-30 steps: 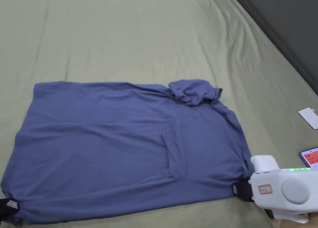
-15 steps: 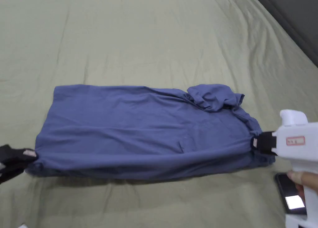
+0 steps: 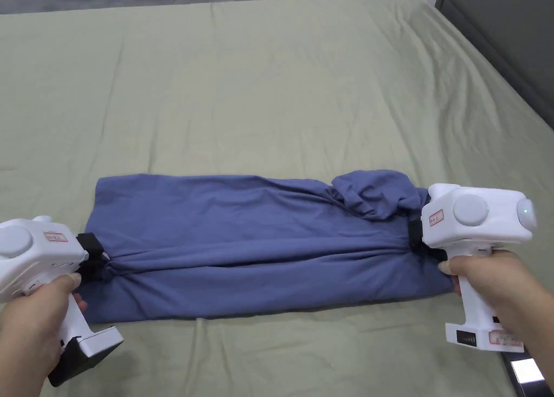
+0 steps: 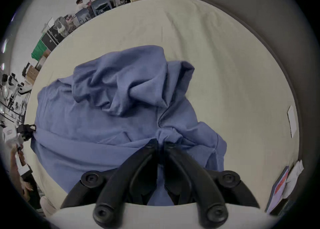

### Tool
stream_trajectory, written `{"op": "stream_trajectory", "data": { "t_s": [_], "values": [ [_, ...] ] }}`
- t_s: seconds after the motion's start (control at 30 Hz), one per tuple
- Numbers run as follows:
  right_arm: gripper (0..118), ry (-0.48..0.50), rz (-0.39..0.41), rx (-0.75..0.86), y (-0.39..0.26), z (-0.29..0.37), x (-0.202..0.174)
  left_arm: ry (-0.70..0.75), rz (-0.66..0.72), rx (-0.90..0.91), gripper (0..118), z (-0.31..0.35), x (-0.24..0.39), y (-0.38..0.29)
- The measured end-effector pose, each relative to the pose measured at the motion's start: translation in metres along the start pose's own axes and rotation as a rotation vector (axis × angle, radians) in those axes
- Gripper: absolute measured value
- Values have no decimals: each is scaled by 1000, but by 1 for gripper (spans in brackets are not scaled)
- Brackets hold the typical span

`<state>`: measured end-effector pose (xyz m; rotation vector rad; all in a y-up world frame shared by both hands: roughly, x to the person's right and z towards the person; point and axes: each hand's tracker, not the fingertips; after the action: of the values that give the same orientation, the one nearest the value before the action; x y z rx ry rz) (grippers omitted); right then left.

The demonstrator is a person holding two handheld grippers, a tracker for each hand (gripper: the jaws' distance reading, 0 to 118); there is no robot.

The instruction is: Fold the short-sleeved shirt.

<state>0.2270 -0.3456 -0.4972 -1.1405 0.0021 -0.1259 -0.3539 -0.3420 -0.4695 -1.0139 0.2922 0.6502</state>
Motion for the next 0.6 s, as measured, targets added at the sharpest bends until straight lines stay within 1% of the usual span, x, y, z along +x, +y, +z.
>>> {"op": "stream_trajectory", "data": {
  "t_s": [0.07,0.1,0.13,0.17,0.2,0.23,0.27,0.3,0.33,0.37,0.4,0.47,0.5,0.53,0.57,0.6],
  "values": [
    [8,-10,16,4,0,-1,0,-2,-3,1,8,-10,-11,9],
    [13,-14,26,6,0,-1,0,-4,1,1,8,-9,-12,10],
    [17,-8,40,15,-2,0,1,-11,9,-2,14,-7,-13,13],
    [21,-5,49,11,1,3,2,-56,40,-6,30,-1,-16,14],
    [40,6,59,2,6,8,3,-109,76,-10,72,11,-16,18],
    [75,13,57,-3,11,22,4,-162,97,5,105,25,-16,20],
    [112,8,63,28,10,37,1,-176,83,42,118,42,-14,19],
    [118,-19,71,82,10,53,0,-221,64,116,118,68,-11,13],
    [115,3,90,220,3,85,1,-252,40,213,118,95,-12,2],
    [117,12,98,291,0,106,2,-280,10,261,118,115,-14,-8],
    [118,31,94,329,-9,121,2,-298,1,270,118,130,-18,-18],
    [118,109,79,322,-33,147,3,-331,-27,211,118,160,-24,-48],
    [114,135,71,294,-46,155,3,-324,-36,159,118,166,-29,-64],
    [103,155,67,266,-67,153,-3,-306,-38,130,111,170,-36,-84],
    [74,185,71,246,-89,155,-6,-281,-40,99,84,157,-52,-87],
    [9,216,82,241,-108,158,-8,-255,-42,88,8,157,-58,-103]
  ]
}}
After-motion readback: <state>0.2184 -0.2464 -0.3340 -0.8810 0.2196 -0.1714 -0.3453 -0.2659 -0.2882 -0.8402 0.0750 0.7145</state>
